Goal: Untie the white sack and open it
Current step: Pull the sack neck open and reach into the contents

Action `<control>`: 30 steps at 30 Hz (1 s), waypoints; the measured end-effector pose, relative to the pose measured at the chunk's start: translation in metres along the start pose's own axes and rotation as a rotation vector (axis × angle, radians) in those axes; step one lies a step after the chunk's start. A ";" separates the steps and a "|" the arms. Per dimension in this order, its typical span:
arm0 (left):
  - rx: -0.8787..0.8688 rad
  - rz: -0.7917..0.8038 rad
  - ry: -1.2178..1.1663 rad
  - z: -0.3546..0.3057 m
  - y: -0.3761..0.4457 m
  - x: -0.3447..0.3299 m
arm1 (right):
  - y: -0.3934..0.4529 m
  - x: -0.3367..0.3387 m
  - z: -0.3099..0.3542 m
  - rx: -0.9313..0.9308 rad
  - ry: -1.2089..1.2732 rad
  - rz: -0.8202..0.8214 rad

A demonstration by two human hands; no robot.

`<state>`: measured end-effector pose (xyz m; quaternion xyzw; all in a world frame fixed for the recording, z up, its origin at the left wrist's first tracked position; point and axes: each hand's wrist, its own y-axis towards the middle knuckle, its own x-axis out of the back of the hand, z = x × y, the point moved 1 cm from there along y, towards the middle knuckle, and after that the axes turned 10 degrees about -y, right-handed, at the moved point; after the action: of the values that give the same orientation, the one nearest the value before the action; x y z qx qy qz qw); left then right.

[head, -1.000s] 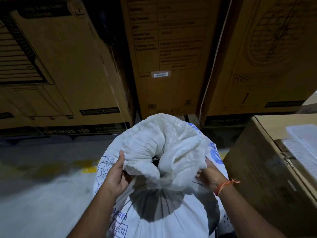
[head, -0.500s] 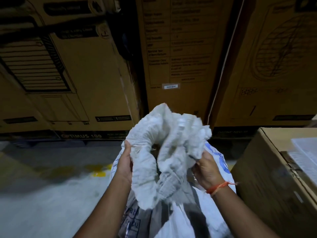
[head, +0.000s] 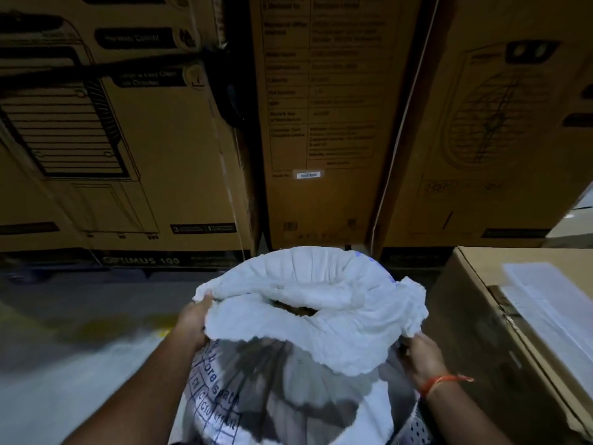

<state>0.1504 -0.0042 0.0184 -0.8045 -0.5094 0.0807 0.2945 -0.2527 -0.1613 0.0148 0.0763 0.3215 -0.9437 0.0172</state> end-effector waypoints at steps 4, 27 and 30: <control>0.018 0.201 0.494 0.033 0.032 0.024 | -0.006 0.017 -0.006 0.043 -0.046 -0.249; -0.928 0.876 1.355 -0.032 -0.062 -0.176 | 0.010 -0.079 -0.078 0.398 -1.421 -0.043; -0.768 0.867 1.031 -0.040 -0.035 -0.177 | 0.015 -0.080 -0.063 0.498 -1.447 0.036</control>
<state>0.0571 -0.1628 0.0401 -0.9136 0.0602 -0.3782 0.1369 -0.1638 -0.1364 -0.0309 -0.5538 0.0065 -0.8028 0.2209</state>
